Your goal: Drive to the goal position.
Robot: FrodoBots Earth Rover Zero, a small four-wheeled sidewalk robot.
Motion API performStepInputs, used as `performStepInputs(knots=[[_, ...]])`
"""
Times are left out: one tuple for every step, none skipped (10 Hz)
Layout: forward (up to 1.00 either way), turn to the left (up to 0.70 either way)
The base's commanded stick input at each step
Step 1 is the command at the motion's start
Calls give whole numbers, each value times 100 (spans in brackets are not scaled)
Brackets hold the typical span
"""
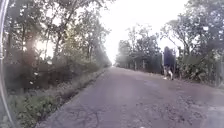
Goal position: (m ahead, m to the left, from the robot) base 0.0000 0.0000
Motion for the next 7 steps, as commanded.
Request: performStepInputs(knots=[[10, 1], [10, 1], [10, 1], [10, 1], [10, 1], [10, 1], [10, 1]])
